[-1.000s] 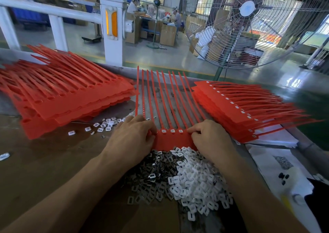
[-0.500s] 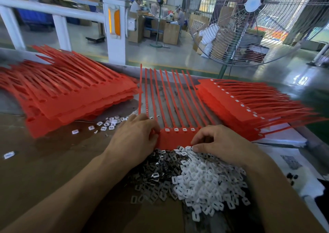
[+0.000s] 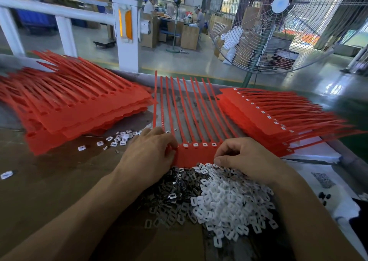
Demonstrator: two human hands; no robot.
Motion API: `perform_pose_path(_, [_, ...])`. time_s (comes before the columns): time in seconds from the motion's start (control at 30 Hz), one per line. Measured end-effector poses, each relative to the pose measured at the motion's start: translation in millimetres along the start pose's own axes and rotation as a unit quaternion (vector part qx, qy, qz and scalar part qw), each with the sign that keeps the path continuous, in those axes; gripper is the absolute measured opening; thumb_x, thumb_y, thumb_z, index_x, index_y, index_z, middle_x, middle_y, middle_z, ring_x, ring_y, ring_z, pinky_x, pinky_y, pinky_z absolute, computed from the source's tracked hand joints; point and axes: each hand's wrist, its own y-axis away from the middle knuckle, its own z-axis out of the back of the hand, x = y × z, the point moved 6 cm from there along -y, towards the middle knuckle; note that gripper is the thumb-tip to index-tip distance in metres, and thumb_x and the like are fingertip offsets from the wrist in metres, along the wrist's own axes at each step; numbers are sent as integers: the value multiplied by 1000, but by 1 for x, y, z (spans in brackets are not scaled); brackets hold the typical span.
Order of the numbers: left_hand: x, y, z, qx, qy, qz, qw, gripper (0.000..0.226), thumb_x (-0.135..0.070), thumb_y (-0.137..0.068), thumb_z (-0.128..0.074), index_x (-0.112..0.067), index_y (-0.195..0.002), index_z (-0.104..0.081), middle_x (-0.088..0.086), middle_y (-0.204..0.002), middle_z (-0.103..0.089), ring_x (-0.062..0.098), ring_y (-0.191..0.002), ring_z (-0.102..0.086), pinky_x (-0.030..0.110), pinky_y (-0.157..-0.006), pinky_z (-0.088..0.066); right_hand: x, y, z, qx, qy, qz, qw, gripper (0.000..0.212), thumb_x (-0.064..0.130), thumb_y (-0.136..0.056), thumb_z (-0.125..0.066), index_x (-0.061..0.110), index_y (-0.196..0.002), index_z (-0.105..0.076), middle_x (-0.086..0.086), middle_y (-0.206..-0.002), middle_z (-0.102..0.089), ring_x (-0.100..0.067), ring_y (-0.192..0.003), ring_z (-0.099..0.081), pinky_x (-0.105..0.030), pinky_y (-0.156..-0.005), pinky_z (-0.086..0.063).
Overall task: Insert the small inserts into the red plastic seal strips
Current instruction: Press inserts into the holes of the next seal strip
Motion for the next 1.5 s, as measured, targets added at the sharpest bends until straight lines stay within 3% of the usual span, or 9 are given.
perform_pose_path(0.17, [0,0,0,0,2,1,1000,20,-35,-95,-58,-35,-112,-68,-12,-113,-56,15,-115,-49,43,-101,-44,-6,-3,3,-33,-16,-8,999,8,25,-89,-80,30,-84,-77,7,-83,-76,-6,-76,-69,-29,-78,-53])
perform_pose_path(0.3, [0,0,0,1,2,1,1000,20,-35,-96,-58,-36,-113,-68,-12,-114,-56,15,-116,-49,42,-102,-43,-12,-4,8,-88,-50,-20,995,12,25,-91,-79,37,-90,-79,17,-92,-77,2,-90,-69,-29,-87,-49])
perform_pose_path(0.57, [0,0,0,3,0,1,1000,21,-36,-96,-57,-37,-115,-67,-12,-115,-56,14,-117,-48,43,-104,-42,-24,-4,23,-233,-87,-28,968,11,21,-88,-80,32,-87,-80,16,-77,-73,12,-68,-62,-19,-70,-42])
perform_pose_path(0.7, [0,0,0,5,0,5,1000,21,-35,-96,-57,-36,-114,-67,-12,-115,-56,14,-117,-48,43,-104,-42,-31,-6,25,-271,-69,-45,959,9,22,-91,-77,31,-88,-78,10,-82,-75,-1,-73,-65,-22,-69,-44])
perform_pose_path(0.83, [0,1,0,10,0,7,1000,22,-36,-97,-56,-36,-116,-67,-12,-117,-56,13,-118,-47,43,-105,-42,-35,-7,26,-288,-50,-49,955,11,23,-93,-74,31,-85,-76,10,-75,-72,-3,-64,-63,-26,-63,-47])
perform_pose_path(1.07, [0,1,0,11,-1,8,1000,22,-37,-97,-56,-37,-117,-66,-13,-117,-55,12,-118,-46,43,-105,-42,-36,-10,22,-284,-47,-57,956,9,23,-95,-73,29,-90,-76,13,-86,-72,-1,-78,-64,-19,-63,-42])
perform_pose_path(1.3, [0,0,-1,6,-1,3,1000,21,-37,-96,-57,-36,-115,-67,-12,-117,-56,14,-118,-48,43,-104,-42,-32,-14,21,-284,-25,-42,958,10,18,-95,-73,26,-99,-77,14,-98,-72,1,-94,-63,-14,-75,-43])
perform_pose_path(1.5, [0,0,0,1,-1,1,1000,22,-35,-96,-58,-35,-115,-68,-11,-115,-57,15,-118,-49,42,-104,-42,-26,-19,16,-264,4,-27,964,13,17,-93,-74,30,-93,-75,17,-94,-72,-1,-94,-65,-15,-78,-43])
